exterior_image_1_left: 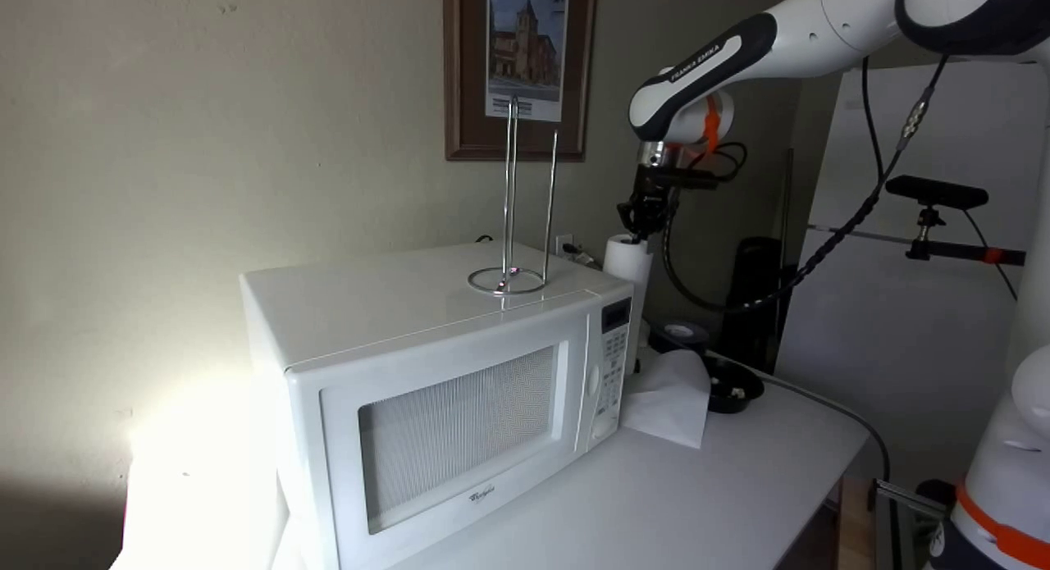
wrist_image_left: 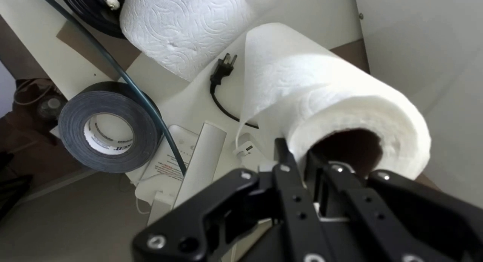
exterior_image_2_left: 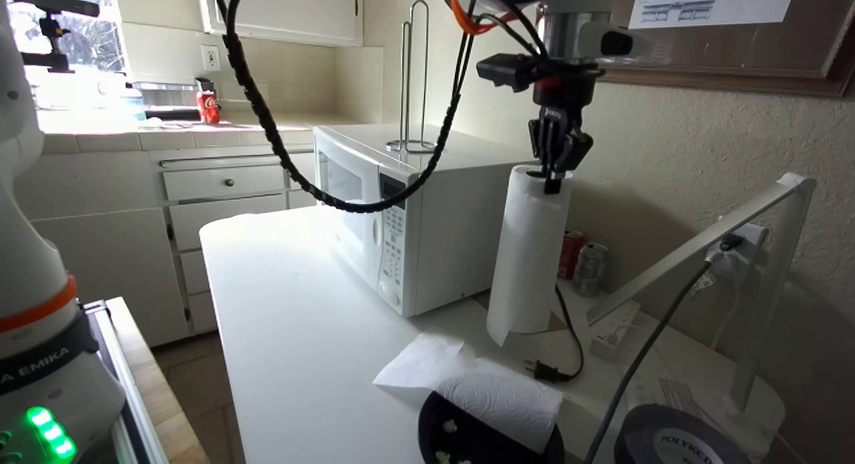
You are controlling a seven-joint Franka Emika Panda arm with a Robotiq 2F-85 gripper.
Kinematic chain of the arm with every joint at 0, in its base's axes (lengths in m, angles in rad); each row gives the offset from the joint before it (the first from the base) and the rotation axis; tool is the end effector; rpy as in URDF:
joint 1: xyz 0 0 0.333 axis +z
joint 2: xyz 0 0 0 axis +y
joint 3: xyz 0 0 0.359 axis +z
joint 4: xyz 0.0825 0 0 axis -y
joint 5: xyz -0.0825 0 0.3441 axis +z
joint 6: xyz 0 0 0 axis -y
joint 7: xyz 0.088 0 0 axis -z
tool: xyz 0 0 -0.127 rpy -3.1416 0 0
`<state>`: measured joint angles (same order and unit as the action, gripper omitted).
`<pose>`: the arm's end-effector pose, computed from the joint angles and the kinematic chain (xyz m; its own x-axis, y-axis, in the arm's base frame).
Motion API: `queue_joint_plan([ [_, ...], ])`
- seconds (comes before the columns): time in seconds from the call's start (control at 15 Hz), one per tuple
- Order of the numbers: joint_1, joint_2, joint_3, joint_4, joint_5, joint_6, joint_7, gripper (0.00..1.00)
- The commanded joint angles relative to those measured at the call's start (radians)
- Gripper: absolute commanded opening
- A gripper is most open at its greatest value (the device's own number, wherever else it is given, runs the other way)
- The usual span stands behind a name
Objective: Put the paper towel roll on the paper towel holder
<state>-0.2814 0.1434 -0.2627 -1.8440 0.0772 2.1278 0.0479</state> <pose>0.5071 -0.2922 0.5020 0.8022 -0.5797 0.1429 -0.5804 -0.8133 -0.0405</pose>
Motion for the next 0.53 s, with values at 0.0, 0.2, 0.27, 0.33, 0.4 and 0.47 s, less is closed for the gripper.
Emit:
queue_joint_plan([
  [0.0,0.011,-0.074,0.01,0.035,-0.013,-0.089,-0.025,0.03],
  [0.2,0.019,-0.121,0.016,0.076,-0.025,-0.135,-0.049,0.03],
  [0.27,0.021,-0.133,0.019,0.093,-0.031,-0.146,-0.058,0.03],
  [0.33,0.025,-0.144,0.021,0.111,-0.039,-0.161,-0.056,0.03],
  [0.4,0.028,-0.156,0.024,0.129,-0.05,-0.178,-0.056,0.03],
  [0.47,0.032,-0.166,0.027,0.141,-0.053,-0.187,-0.058,0.03],
])
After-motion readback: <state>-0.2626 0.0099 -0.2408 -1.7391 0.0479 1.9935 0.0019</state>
